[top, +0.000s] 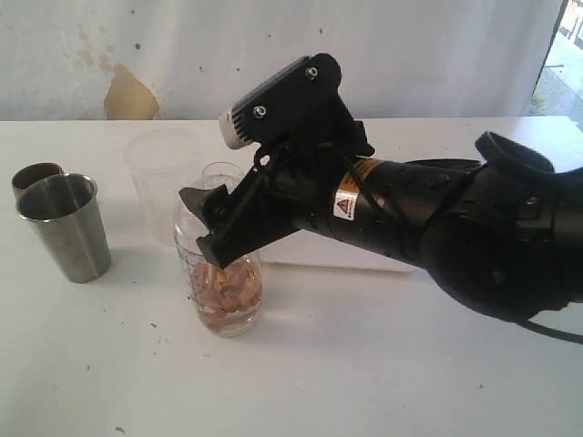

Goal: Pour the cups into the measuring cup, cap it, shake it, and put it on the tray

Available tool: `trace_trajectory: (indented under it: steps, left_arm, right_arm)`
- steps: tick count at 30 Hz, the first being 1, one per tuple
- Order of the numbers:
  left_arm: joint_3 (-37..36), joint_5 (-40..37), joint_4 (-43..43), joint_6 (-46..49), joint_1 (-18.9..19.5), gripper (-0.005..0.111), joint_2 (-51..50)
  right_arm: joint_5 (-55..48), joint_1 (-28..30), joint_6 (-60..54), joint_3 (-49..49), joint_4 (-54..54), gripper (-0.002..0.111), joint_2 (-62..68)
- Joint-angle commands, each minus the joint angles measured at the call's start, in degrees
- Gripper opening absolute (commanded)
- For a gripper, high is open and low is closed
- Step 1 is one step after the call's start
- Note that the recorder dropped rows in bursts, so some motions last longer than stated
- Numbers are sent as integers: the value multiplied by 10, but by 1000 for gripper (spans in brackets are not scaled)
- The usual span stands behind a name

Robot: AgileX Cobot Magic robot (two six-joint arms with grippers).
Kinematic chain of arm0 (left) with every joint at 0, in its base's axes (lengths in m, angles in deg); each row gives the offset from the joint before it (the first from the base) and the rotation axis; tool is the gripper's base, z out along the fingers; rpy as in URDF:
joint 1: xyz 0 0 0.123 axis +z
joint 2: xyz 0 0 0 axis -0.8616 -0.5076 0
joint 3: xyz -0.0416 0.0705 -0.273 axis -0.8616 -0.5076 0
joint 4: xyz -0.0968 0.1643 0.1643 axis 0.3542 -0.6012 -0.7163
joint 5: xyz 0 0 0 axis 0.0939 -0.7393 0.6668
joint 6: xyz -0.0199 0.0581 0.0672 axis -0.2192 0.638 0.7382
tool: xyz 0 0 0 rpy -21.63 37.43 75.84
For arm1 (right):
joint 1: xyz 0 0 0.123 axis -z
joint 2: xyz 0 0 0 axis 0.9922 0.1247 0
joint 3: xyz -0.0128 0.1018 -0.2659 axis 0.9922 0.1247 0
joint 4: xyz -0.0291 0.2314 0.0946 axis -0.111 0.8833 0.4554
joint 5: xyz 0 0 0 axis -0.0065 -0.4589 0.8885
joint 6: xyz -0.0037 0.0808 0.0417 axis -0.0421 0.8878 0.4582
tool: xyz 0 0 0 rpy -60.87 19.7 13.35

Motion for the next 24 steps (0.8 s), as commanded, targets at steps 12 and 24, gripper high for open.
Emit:
trace_trajectory:
  steps: [12, 24]
  left_arm:
    - [-3, -1, 0, -2, 0, 0, 2]
    - [-3, -1, 0, -2, 0, 0, 2]
  right_arm:
    - [96, 0, 3, 1, -2, 82, 69]
    - [104, 0, 3, 1, -2, 63, 69]
